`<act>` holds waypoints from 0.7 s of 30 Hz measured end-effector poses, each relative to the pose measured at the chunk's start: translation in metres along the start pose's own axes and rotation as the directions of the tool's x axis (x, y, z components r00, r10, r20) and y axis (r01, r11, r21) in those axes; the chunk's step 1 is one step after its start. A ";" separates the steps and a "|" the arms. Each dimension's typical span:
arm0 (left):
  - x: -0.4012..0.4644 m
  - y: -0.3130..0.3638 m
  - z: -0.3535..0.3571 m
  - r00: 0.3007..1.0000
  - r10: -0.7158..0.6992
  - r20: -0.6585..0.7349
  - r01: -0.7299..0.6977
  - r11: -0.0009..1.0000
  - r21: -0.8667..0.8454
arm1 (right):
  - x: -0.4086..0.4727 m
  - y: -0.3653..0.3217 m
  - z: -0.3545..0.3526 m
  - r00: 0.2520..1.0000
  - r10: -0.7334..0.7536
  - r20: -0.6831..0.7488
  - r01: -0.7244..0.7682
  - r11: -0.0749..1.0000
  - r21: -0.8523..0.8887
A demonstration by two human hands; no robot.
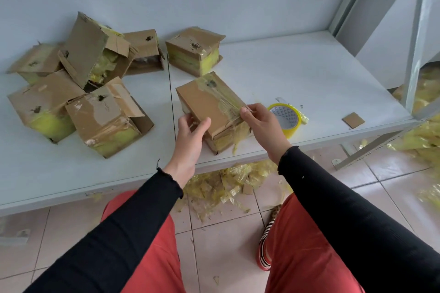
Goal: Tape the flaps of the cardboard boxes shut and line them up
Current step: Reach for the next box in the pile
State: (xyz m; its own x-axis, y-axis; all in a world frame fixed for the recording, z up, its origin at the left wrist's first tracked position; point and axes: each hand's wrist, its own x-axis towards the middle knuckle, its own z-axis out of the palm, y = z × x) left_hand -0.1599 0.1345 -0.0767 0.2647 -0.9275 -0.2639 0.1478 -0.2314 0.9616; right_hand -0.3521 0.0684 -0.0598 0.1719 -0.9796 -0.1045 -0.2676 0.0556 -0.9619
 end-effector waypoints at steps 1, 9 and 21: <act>0.003 0.005 0.004 0.999 0.032 0.004 -0.032 0.999 0.003 | 0.002 -0.001 0.000 1.000 -0.012 -0.021 0.013 1.000 0.025; 0.062 0.076 0.062 0.954 0.231 0.193 -0.247 0.967 0.063 | 0.047 -0.030 -0.049 0.973 -0.069 -0.222 0.110 0.978 0.178; 0.206 0.073 0.253 0.932 0.041 0.360 -0.095 0.986 0.134 | 0.175 0.004 -0.202 0.867 0.052 -0.496 -0.029 0.998 0.054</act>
State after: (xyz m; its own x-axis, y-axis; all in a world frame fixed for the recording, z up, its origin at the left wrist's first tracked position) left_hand -0.3356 -0.1483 -0.0414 -0.0900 -0.9796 -0.1796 -0.0072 -0.1797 0.9837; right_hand -0.5151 -0.1416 -0.0311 -0.3353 -0.9420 -0.0151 -0.2206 0.0940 -0.9708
